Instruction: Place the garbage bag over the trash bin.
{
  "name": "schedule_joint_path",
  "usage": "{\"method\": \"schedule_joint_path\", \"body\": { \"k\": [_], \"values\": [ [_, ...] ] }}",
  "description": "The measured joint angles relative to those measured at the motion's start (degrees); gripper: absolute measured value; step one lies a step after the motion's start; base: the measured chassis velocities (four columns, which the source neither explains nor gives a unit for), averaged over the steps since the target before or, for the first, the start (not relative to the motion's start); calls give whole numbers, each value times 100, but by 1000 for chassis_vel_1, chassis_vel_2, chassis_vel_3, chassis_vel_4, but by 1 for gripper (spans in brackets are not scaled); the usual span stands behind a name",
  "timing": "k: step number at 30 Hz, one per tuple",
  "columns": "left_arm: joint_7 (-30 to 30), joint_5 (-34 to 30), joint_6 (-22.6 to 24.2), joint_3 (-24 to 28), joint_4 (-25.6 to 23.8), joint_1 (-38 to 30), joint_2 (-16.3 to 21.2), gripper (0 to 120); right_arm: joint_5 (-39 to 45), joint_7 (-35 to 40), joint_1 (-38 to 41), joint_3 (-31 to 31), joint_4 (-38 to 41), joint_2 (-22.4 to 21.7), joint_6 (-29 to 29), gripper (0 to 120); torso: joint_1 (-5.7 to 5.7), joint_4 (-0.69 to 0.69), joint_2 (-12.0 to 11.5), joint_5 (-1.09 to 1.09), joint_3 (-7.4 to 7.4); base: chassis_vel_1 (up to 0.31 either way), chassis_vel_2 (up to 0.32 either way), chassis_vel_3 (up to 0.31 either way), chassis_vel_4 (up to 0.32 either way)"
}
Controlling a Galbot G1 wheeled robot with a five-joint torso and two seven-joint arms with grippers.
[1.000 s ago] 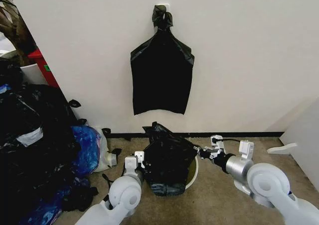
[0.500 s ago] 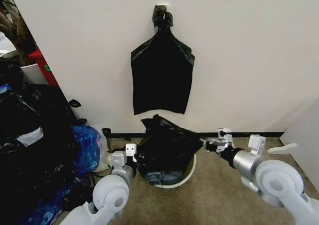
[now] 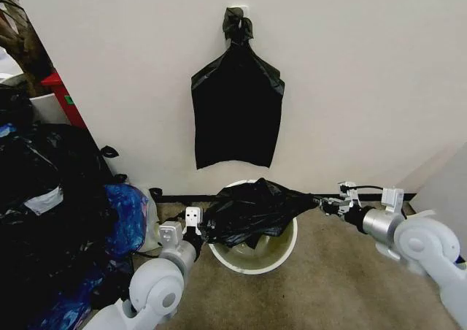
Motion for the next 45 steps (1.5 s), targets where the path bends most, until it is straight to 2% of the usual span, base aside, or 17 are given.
{"method": "schedule_joint_path", "body": {
  "k": [11,18,20,23,24,31,33,36,39,40,42,45],
  "values": [
    [374,101,-442,-93,-49,122,2,1,-837,-1052,-315,-147,-381,-120,171,0,0,-1,0,-1,0,0,0,0,0],
    [429,114,-503,-98,-47,156,-39,1,-1320,-1415,-567,-63,-346,-132,455,0,0,-1,0,0,0,0,0,0,0],
    [418,125,-504,-99,-22,157,-54,1,-1345,-1403,-649,32,-227,-133,491,3,0,-1,0,0,0,0,0,0,0],
    [390,127,-501,-95,53,156,-70,1,-1293,-1147,-825,285,84,-152,507,16,0,0,0,-1,0,0,0,0,0],
    [390,127,-501,-95,53,156,-70,1,-1293,-1147,-825,285,84,-152,507,16,0,0,0,-1,0,0,0,0,0],
    [294,128,-488,-92,262,88,-140,1,-805,-171,-1251,1005,811,-164,484,46,0,-1,0,-1,0,0,0,0,0],
    [291,128,-488,-92,270,86,-145,1,-778,-72,-1260,1032,867,-152,482,48,0,-1,0,-1,0,0,0,0,0],
    [263,159,-521,-74,333,78,-200,1,-319,1390,-1239,999,1699,71,483,62,0,-1,0,-1,0,0,0,0,0],
    [258,247,-575,-43,364,73,-204,1,189,2920,-1147,657,2472,313,557,74,0,0,0,-2,0,0,0,0,0],
    [258,247,-575,-43,364,73,-204,1,189,2920,-1147,657,2472,313,557,74,0,0,0,-2,0,0,0,0,0],
    [260,355,-644,-18,393,59,-186,1,757,3946,-1066,361,2937,506,794,84,0,-1,0,-1,0,0,0,0,0],
    [259,410,-732,5,407,34,-178,1,1386,4717,-1030,181,3093,729,1126,95,0,0,0,-1,0,0,0,0,0]
  ]
}}
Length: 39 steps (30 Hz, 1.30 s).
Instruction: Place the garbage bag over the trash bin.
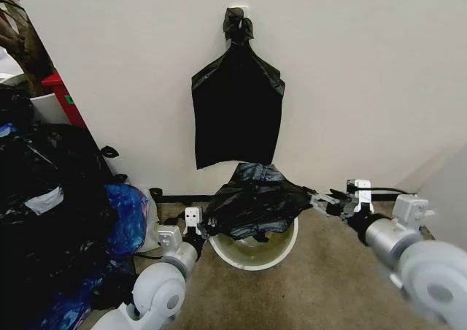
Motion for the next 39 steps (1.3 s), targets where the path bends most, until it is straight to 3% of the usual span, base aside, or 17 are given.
{"method": "schedule_joint_path", "body": {
  "k": [2,9,15,39],
  "values": [
    [-7,-1,-12,4,1,-10,-4,1,93,58,-12,-17,6,52,69,97,0,0,0,2,0,0,0,0,0],
    [-150,-222,-55,46,36,-161,-63,1,1579,156,-143,-221,-7,694,718,100,0,-1,0,1,0,0,0,0,0],
    [-139,-221,-171,58,137,-239,-69,1,2316,156,-22,-245,-24,872,938,100,0,1,0,0,0,0,0,0,0],
    [-143,-277,-156,192,98,-463,-139,1,2390,150,96,-357,-50,1055,970,99,0,-1,0,1,0,0,0,0,0]
  ]
}}
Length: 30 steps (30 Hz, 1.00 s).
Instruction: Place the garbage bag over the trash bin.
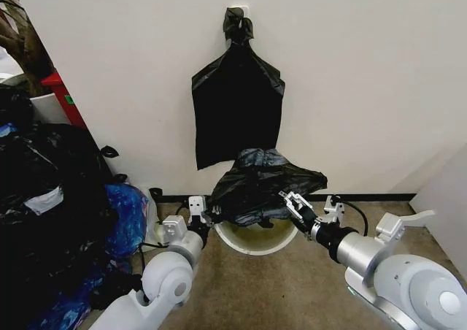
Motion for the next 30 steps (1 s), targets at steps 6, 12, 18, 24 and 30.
{"method": "schedule_joint_path", "body": {
  "k": [6,12,18,24,30],
  "values": [
    [0,-12,12,-6,-35,4,-3,1,-61,-111,-4,-46,-3,-5,-42,98,0,0,0,0,0,0,0,0,0],
    [-7,-61,21,-17,-47,-2,-3,1,-179,-300,-43,-113,-5,-6,-129,82,0,0,0,0,0,0,0,0,0],
    [-15,-99,29,-30,-74,-27,7,1,-394,-439,-53,-209,-5,-7,-163,62,0,0,0,0,0,0,0,0,0],
    [-16,-127,33,-34,-96,-73,22,1,-449,-461,-46,-193,-5,-15,-163,38,0,0,0,0,0,0,0,0,0],
    [-16,-139,33,-34,-101,-107,17,1,-478,-463,-53,-172,-5,-34,-161,15,0,0,0,0,0,0,0,0,0]
  ]
}}
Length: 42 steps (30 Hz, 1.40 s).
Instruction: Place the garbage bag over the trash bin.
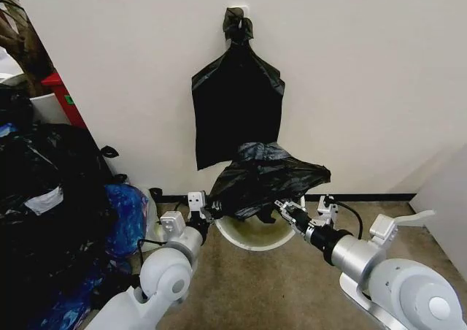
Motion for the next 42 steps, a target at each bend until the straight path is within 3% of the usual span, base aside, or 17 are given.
{"method": "schedule_joint_path", "body": {
  "k": [6,17,29,35,42],
  "values": [
    [5,-1,-1,0,-44,4,8,1,-98,0,-43,14,0,-3,0,0,0,0,0,0,0,0,0,0,0],
    [-73,-71,-15,-99,-13,-69,-15,1,45,32,-214,128,-7,-76,-95,0,0,0,0,0,0,0,0,0,0],
    [-210,-238,-10,-249,25,24,-68,1,428,601,-374,243,-3,-370,-104,0,0,0,0,0,0,0,0,0,0],
    [-211,-237,-10,-238,22,68,-84,1,437,563,-274,206,-1,-339,-114,0,0,0,0,0,0,0,0,0,0],
    [-205,-190,-18,-291,82,167,-43,1,298,-79,-148,228,0,-443,-431,0,0,1,0,0,0,0,0,0,0]
  ]
}}
